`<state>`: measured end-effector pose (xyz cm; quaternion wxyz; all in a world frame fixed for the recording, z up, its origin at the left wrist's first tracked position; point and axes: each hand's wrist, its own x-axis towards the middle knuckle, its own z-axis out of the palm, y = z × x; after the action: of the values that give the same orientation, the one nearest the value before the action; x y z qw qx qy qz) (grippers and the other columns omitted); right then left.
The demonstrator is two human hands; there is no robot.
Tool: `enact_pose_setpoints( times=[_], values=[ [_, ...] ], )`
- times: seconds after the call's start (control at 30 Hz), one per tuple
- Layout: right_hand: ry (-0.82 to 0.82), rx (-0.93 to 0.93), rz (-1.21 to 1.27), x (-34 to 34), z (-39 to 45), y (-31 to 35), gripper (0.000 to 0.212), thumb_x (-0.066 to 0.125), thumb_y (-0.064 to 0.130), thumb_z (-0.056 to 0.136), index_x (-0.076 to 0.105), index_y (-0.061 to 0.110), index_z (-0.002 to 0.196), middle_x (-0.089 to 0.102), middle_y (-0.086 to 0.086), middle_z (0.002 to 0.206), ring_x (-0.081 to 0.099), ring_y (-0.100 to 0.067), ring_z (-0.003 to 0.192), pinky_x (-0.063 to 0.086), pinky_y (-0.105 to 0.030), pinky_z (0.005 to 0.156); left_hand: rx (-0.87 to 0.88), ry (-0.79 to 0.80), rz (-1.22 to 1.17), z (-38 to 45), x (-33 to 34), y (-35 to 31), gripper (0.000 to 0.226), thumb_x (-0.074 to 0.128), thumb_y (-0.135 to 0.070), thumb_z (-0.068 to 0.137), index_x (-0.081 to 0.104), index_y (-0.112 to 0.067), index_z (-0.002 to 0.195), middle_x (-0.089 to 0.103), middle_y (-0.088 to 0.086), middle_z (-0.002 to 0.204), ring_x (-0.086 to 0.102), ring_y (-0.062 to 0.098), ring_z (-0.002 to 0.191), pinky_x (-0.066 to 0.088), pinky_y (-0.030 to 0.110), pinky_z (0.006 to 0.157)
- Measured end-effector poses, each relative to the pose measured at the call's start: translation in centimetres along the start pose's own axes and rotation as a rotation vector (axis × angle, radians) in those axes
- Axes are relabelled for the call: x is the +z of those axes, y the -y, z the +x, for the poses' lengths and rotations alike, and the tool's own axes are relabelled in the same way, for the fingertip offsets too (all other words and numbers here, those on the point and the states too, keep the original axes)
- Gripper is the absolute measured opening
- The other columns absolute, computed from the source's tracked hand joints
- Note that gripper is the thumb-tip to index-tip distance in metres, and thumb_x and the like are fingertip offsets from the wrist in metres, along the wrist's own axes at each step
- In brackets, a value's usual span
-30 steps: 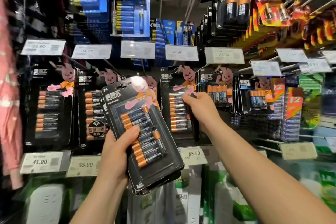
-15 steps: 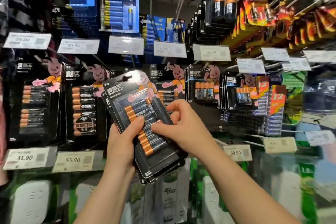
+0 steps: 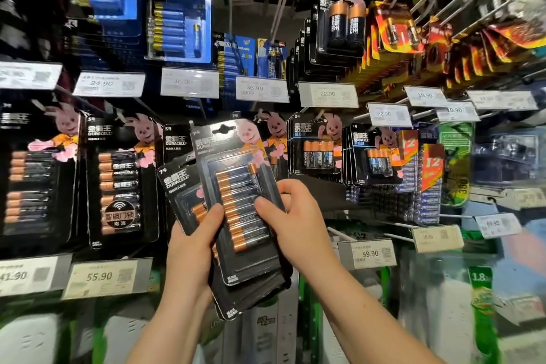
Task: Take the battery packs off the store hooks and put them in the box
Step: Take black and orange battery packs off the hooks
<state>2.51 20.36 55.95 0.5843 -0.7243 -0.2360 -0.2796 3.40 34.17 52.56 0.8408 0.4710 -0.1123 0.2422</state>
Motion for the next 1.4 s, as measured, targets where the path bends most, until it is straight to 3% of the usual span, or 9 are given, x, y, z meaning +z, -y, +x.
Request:
enact_pose_setpoints(
  times=[0.2,0.27,0.4,0.57,0.8,0.9,1.07,1.23,1.4],
  values=[
    [-0.056,-0.033,0.097,-0.7,-0.6,-1.1,0.015,0.065,0.015,0.09,0.056,0.025,0.097,0.071,0.004,0.087,0.068,-0.003,0.079,0.052,-0.017,0.067,0.039,-0.007,0.082,-0.1,-0.1,0.1,0.03,0.069,-0.025,0.086,0.064,-0.016,0.115,0.075,0.008,0.099,0.074,0.025,0.082,0.057,0.036,0.065],
    [-0.09,-0.009,0.146,-1.2,-0.5,-1.5,0.014,0.063,0.012,0.091,0.055,0.022,0.098,0.072,0.002,0.087,0.069,-0.005,0.078,0.053,-0.019,0.068,0.039,-0.033,0.087,-0.1,-0.4,0.0,0.035,0.071,-0.031,0.082,0.064,-0.016,0.112,0.074,0.008,0.098,0.072,0.024,0.077,0.056,0.037,0.065],
    [-0.129,0.014,0.139,-2.2,0.6,-2.3,0.014,0.061,0.013,0.093,0.056,0.015,0.106,0.072,-0.002,0.098,0.069,-0.012,0.09,0.054,-0.032,0.083,0.046,-0.077,0.073,0.3,-1.1,-0.3,0.029,0.067,-0.023,0.09,0.063,-0.015,0.118,0.074,0.008,0.107,0.073,0.024,0.09,0.055,0.035,0.071],
    [-0.128,-0.003,0.101,-2.6,2.5,-1.4,0.025,0.061,0.015,0.093,0.055,0.008,0.117,0.07,0.001,0.104,0.067,-0.006,0.094,0.052,-0.027,0.085,0.046,-0.089,0.027,0.4,-1.5,-0.9,0.046,0.071,-0.027,0.082,0.059,-0.013,0.125,0.072,0.01,0.112,0.072,0.026,0.095,0.056,0.037,0.074],
    [-0.131,0.028,0.028,-2.5,4.6,-1.1,0.046,0.062,0.029,0.092,0.047,0.008,0.131,0.059,-0.008,0.129,0.056,-0.02,0.119,0.043,-0.042,0.105,0.056,-0.121,0.018,0.6,-2.2,-1.2,0.037,0.068,-0.022,0.088,0.06,-0.013,0.123,0.073,0.01,0.109,0.073,0.021,0.086,0.057,0.035,0.068],
    [-0.128,0.046,0.02,-2.6,4.9,-1.8,0.04,0.062,0.028,0.093,0.048,0.013,0.127,0.059,-0.005,0.128,0.058,-0.015,0.114,0.046,-0.03,0.096,0.054,-0.126,0.026,0.4,-2.5,-1.2,0.037,0.068,-0.022,0.088,0.059,-0.014,0.124,0.073,0.009,0.11,0.073,0.025,0.092,0.057,0.039,0.074],
    [-0.121,0.058,-0.021,-2.5,4.9,-2.8,0.034,0.061,0.028,0.093,0.047,0.016,0.122,0.063,0.0,0.117,0.06,-0.016,0.111,0.048,-0.025,0.087,0.055,-0.117,0.022,0.2,-2.8,-1.0,0.034,0.067,-0.023,0.089,0.06,-0.016,0.123,0.073,0.008,0.109,0.073,0.024,0.092,0.056,0.036,0.072],
    [-0.047,0.086,-0.128,-2.1,4.7,-2.8,0.027,0.058,0.033,0.095,0.046,0.02,0.116,0.058,0.014,0.094,0.055,0.004,0.082,0.038,-0.01,0.06,0.057,-0.092,0.004,0.1,-2.1,-1.2,0.037,0.068,-0.023,0.087,0.061,-0.016,0.123,0.074,0.008,0.109,0.073,0.026,0.094,0.057,0.04,0.075],
    [-0.105,0.113,-0.18,-2.3,2.8,-3.0,0.032,0.058,0.041,0.092,0.047,0.021,0.115,0.053,0.009,0.103,0.054,-0.003,0.086,0.042,-0.023,0.073,0.049,-0.045,-0.032,-0.1,-1.2,-1.1,0.043,0.069,-0.024,0.083,0.06,-0.013,0.125,0.073,0.011,0.11,0.073,0.028,0.095,0.058,0.039,0.071]
  ],
)
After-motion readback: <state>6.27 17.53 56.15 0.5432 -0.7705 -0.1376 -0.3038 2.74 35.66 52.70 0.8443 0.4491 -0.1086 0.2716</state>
